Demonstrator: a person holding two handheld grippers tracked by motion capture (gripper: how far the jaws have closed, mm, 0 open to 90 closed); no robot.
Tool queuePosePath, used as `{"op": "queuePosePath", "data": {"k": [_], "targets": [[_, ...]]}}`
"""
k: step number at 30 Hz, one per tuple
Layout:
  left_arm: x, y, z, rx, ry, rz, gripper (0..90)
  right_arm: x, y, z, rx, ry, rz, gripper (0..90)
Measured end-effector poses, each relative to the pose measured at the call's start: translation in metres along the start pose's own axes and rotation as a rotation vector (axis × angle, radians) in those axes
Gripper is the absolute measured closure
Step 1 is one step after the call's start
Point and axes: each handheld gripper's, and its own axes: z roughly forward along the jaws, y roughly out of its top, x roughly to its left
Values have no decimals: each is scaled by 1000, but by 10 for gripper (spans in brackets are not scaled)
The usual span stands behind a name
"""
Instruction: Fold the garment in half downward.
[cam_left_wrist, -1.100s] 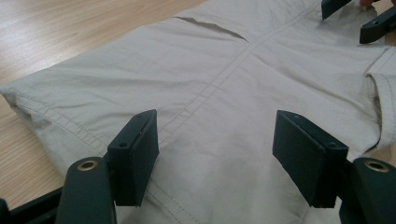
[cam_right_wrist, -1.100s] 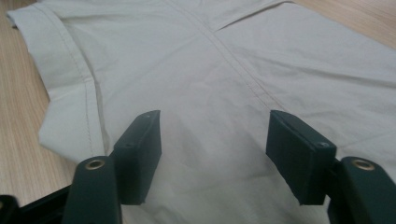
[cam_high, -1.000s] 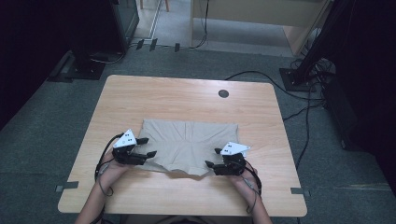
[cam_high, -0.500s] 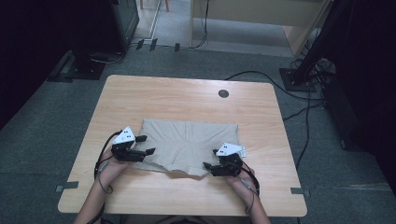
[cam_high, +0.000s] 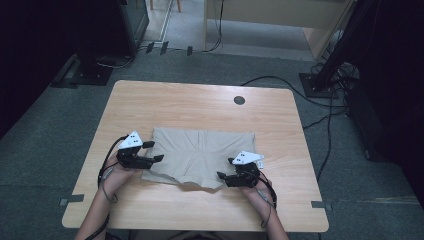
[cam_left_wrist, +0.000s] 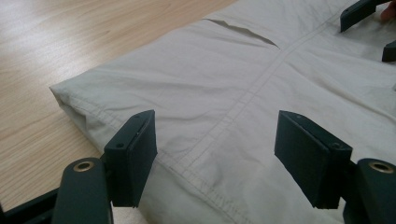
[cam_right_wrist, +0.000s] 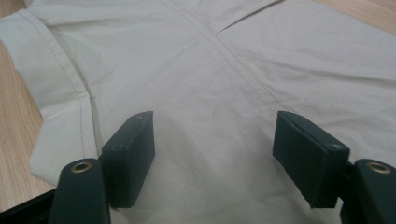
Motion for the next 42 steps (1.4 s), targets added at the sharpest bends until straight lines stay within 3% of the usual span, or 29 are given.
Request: {"op": "queuePosePath", "data": {"k": [4,8,11,18,29,34,42], "targets": [[7,2,0,-8,-6,-13,299,4,2,2,-12,-16,34,264],[13,6,1,-10,-3,-14,299,7,3,4,-28,-28,102,256],[20,10,1,-23,-4,-13,300,9,4,7,-36,-25,114,232],[33,15,7,-22,5,-19,299,16,6,14,-7,-71,91,233],[43,22,13,-11,41,-4,299,22,6,20,15,-85,49,233],[48,24,16,-14,55,-6,299,27,7,22,32,-127,16,235],[58,27,29,20,65,-19,299,29,6,22,34,-138,25,232]]}}
